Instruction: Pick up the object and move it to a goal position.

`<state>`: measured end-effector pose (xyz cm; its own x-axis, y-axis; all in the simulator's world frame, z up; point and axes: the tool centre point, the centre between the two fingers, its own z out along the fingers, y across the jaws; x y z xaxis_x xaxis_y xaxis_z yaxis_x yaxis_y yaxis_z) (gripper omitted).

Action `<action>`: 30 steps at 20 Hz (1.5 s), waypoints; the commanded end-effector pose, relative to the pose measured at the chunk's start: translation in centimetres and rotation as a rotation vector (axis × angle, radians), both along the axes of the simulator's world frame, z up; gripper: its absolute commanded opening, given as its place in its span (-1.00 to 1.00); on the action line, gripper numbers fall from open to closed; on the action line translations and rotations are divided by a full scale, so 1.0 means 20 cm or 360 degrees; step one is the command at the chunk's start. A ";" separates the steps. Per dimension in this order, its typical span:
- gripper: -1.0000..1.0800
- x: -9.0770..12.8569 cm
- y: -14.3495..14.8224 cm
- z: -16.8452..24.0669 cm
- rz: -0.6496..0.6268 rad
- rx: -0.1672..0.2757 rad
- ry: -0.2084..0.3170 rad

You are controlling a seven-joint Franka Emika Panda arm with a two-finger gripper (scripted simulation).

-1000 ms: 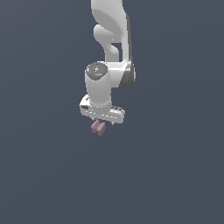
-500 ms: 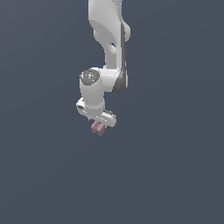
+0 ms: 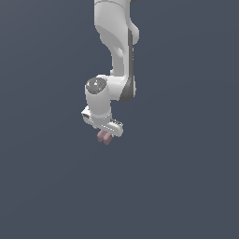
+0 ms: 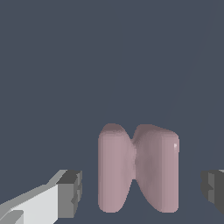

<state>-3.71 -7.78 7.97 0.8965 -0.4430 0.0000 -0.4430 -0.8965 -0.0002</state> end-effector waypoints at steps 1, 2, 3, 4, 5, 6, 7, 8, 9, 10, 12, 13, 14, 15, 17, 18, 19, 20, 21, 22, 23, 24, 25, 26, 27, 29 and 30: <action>0.92 0.00 0.00 -0.05 -0.0002 0.0000 0.0001; 0.92 -0.01 0.00 -0.08 -0.0004 0.0000 0.0001; 0.92 -0.01 0.00 -0.11 -0.0005 0.0000 0.0001; 0.92 -0.01 0.00 -0.13 -0.0006 0.0000 0.0001; 0.92 -0.01 0.00 -0.15 -0.0007 0.0000 0.0001; 0.92 -0.01 0.00 -0.17 -0.0007 0.0000 0.0001; 0.92 -0.01 0.00 -0.18 -0.0008 0.0000 0.0000; 0.92 -0.01 0.00 -0.19 -0.0008 0.0000 0.0000; 0.92 0.00 0.00 -0.20 -0.0008 0.0000 0.0000; 0.92 0.00 0.00 -0.20 -0.0008 0.0000 0.0000; -1.00 0.00 0.00 -0.20 -0.0008 0.0000 0.0000; -1.00 0.00 0.00 -0.20 -0.0008 0.0000 0.0000; -1.00 0.00 0.00 -0.20 -0.0008 0.0000 0.0000; -1.00 0.00 0.00 -0.20 -0.0008 0.0000 0.0000; -1.00 0.00 0.00 -0.20 -0.0008 0.0000 0.0000; -1.00 0.00 0.00 -0.20 -0.0008 0.0000 0.0000; -1.00 0.00 0.00 -0.20 -0.0008 0.0000 0.0000; -1.00 0.00 0.00 -0.20 -0.0008 0.0000 0.0000; -1.00 0.00 0.00 -0.20 -0.0008 0.0000 0.0000; -1.00 0.00 0.00 -0.20 -0.0007 0.0000 0.0000; -1.00 0.00 0.00 -0.20 -0.0007 0.0000 0.0000; -1.00 0.00 0.00 -0.19 -0.0007 0.0000 0.0000; -1.00 0.00 0.00 -0.18 -0.0007 0.0000 0.0000; -1.00 0.00 0.01 -0.17 -0.0007 0.0000 0.0000; -1.00 0.00 0.01 -0.16 -0.0007 0.0000 0.0000; -1.00 0.01 0.03 -0.12 -0.0007 0.0000 0.0000; -1.00 0.01 0.03 -0.10 -0.0007 0.0000 0.0000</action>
<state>-3.59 -7.33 5.39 0.8943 -0.4474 -0.0014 -0.4474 -0.8943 0.0003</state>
